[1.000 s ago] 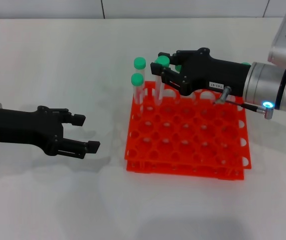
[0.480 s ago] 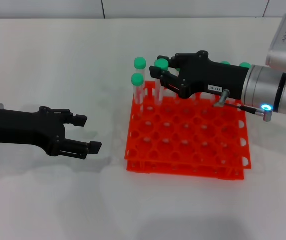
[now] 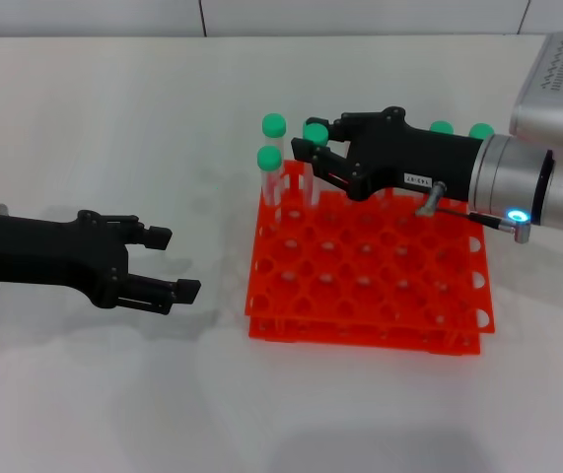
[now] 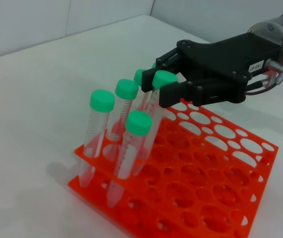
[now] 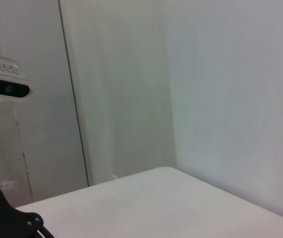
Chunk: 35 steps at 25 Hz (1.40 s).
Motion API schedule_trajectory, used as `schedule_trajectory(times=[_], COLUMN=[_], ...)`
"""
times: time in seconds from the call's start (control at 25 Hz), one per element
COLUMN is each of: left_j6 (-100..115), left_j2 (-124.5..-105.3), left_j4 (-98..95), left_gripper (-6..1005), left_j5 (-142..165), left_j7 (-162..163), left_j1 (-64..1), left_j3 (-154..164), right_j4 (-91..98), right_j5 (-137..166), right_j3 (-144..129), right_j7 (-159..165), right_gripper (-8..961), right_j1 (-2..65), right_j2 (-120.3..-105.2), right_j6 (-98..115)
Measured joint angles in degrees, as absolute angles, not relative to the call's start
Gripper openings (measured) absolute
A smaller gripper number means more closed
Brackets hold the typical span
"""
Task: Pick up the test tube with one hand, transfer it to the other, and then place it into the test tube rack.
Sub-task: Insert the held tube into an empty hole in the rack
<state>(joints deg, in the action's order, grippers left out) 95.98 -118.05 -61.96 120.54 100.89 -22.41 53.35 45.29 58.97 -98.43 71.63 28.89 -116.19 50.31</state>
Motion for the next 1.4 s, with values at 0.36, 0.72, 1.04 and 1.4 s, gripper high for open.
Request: schedule_trajectory(times=[0.36, 0.72, 1.04, 1.4], left_j6=[95.96, 95.88, 95.88, 95.8], left_j2=[-118.13, -118.12, -118.12, -118.19], left_j4=[-61.4, -61.33, -61.26, -61.26], left_gripper=[890, 890, 890, 890], left_j5=[120.59, 120.68, 120.67, 120.57], left_j7=[100.81, 100.8, 100.77, 100.64], left_j1=[-22.49, -22.5, -22.5, -22.5], left_j3=[53.35, 53.35, 53.35, 53.35], right_j4=[45.03, 44.52, 44.43, 44.03], right_j5=[58.97, 58.34, 58.14, 58.09], right_j3=[-98.54, -99.14, -99.29, -99.41], right_j7=[71.89, 71.69, 71.37, 70.92], right_gripper=[265, 265, 265, 265], right_j1=[28.92, 28.92, 28.91, 28.91], right_j2=[-116.19, -116.19, -116.19, -116.19], right_j6=[49.54, 49.48, 49.51, 49.56])
